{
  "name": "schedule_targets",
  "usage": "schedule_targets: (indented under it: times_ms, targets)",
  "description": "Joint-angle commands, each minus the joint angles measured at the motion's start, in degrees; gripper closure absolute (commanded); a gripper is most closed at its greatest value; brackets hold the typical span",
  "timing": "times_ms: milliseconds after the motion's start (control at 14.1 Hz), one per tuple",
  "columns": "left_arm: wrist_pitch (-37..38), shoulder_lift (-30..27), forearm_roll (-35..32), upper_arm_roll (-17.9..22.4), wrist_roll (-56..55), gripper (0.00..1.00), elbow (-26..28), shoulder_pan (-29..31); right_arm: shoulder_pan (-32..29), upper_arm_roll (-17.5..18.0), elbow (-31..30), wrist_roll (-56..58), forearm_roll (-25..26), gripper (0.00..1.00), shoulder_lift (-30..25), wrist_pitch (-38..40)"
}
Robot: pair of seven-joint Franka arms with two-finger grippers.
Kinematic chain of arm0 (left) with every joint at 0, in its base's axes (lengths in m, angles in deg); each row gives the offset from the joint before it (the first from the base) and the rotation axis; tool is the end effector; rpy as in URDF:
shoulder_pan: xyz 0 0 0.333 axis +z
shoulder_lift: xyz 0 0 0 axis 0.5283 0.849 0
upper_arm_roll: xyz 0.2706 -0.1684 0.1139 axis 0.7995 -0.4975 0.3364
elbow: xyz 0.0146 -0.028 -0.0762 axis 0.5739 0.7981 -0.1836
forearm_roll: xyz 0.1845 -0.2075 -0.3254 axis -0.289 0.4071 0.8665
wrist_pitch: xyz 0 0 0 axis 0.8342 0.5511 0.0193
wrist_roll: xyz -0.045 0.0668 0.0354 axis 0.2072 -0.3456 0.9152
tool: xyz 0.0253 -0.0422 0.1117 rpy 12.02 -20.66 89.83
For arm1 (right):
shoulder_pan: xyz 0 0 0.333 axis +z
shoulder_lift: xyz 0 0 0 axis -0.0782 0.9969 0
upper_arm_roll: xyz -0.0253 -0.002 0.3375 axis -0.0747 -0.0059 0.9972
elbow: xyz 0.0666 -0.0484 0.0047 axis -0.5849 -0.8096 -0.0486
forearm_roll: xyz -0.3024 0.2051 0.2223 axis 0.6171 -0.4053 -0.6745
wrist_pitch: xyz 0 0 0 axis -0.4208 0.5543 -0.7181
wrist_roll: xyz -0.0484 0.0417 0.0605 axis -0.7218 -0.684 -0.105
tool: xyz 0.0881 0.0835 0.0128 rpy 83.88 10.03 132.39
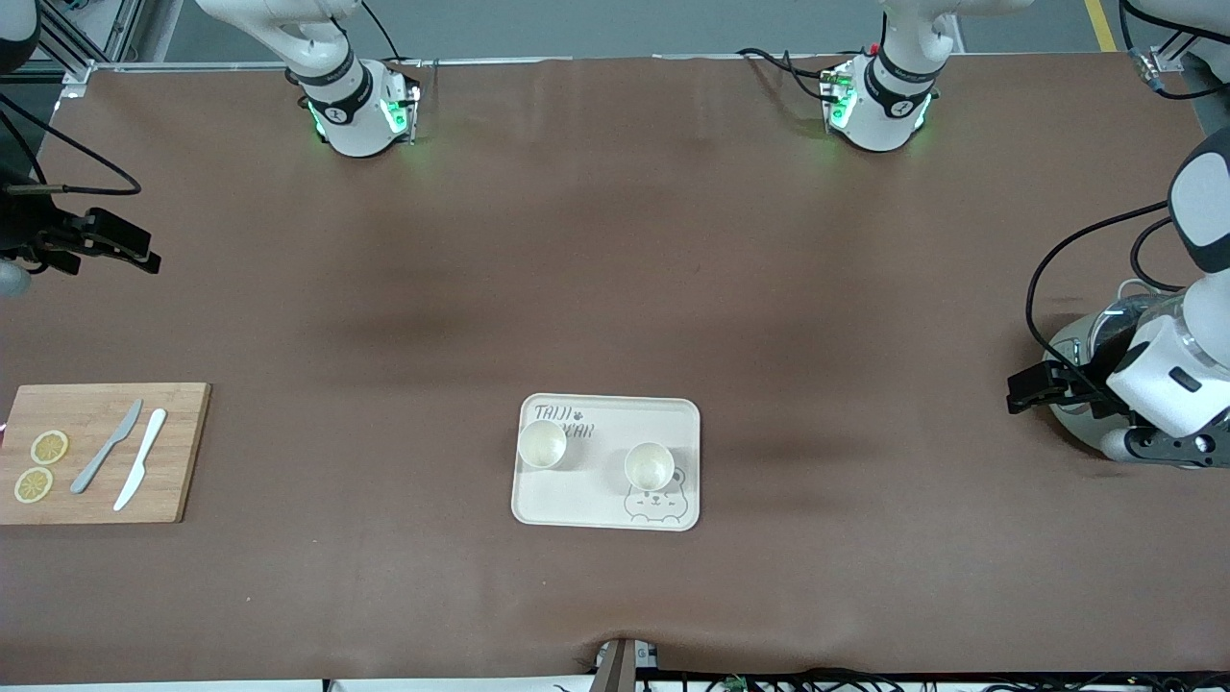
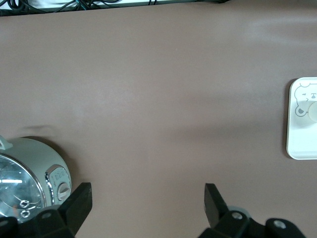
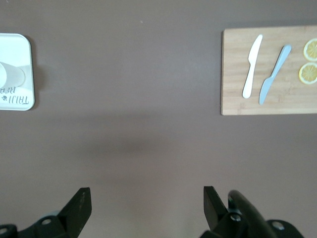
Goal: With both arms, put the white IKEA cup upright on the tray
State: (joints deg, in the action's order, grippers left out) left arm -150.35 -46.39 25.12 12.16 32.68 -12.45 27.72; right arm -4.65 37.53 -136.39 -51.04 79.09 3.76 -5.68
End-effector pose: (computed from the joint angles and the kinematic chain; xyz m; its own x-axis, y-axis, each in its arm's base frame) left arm 0.7300 -0.0465 0.5501 0.9956 -0.0736 0.0586 -0.0746 -0.9971 0.0155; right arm 0.5851 -0.0286 0.6187 0.9997 -0.0040 -0.0252 -0.0046 -0.9997 -0.0237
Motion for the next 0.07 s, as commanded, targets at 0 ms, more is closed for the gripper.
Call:
schedule_targets:
  times_ms: [0]
  targets:
    - [-0.6,-0.7,1.0,-0.7,1.2,0.00,1.2,0.7,-1.6,1.5,5.9,0.4,1.1,0.00,2.1,2.8]
